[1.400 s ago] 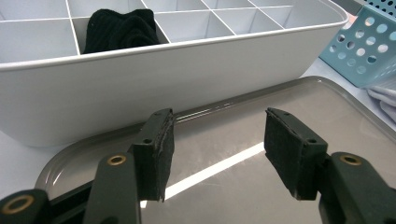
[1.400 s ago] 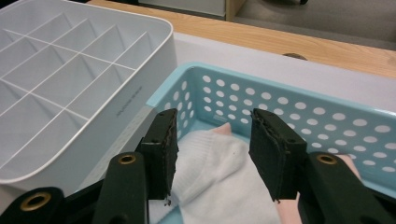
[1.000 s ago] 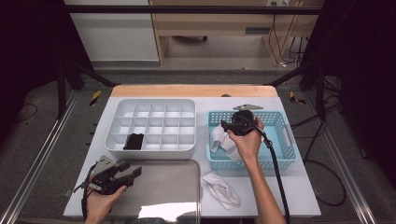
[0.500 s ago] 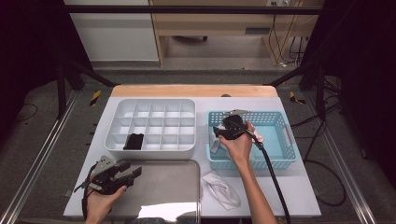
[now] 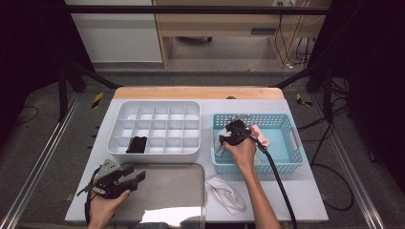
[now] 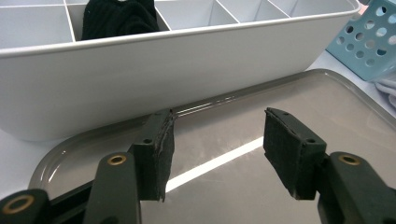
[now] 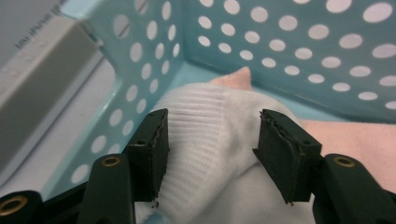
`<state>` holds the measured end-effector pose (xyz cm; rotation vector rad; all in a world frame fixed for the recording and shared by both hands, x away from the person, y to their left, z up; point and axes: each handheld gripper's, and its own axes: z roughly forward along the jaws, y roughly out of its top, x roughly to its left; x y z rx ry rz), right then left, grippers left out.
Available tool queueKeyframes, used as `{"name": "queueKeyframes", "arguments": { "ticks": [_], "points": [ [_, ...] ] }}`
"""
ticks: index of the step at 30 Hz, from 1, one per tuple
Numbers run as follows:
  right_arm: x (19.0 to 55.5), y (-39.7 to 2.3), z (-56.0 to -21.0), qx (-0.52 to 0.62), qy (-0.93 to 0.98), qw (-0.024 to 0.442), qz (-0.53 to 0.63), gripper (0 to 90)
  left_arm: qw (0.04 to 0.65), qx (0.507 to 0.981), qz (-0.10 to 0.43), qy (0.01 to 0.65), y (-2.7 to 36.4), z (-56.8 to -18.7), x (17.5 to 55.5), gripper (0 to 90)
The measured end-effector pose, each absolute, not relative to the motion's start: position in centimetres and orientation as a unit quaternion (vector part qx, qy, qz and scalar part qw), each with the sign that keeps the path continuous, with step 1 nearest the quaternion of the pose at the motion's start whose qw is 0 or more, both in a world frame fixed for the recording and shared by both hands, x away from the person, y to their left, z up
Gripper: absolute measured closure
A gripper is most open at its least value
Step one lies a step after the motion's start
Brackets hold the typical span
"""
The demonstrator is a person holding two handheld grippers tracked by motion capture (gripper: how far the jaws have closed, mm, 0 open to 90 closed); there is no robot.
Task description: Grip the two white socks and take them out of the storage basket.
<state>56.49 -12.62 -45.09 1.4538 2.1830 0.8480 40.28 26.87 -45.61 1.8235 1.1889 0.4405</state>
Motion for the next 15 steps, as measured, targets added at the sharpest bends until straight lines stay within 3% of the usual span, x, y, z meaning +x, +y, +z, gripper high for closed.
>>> {"name": "queueKeyframes", "arguments": {
  "ticks": [2,9,15],
  "points": [
    [56.6,-12.7,-45.2,0.523,0.777,0.189,0.296,47.6,0.446,0.734,0.179,0.479,26.9,-45.5,40.2,42.4],
    [56.5,-13.0,-45.1,0.524,0.773,0.188,0.304,78.4,0.445,0.735,0.180,0.479,27.0,-45.5,40.2,42.6],
    [56.1,-13.3,-44.1,0.517,0.766,0.200,0.325,85.5,0.447,0.734,0.179,0.480,26.9,-45.5,40.2,42.7]
  ]
}}
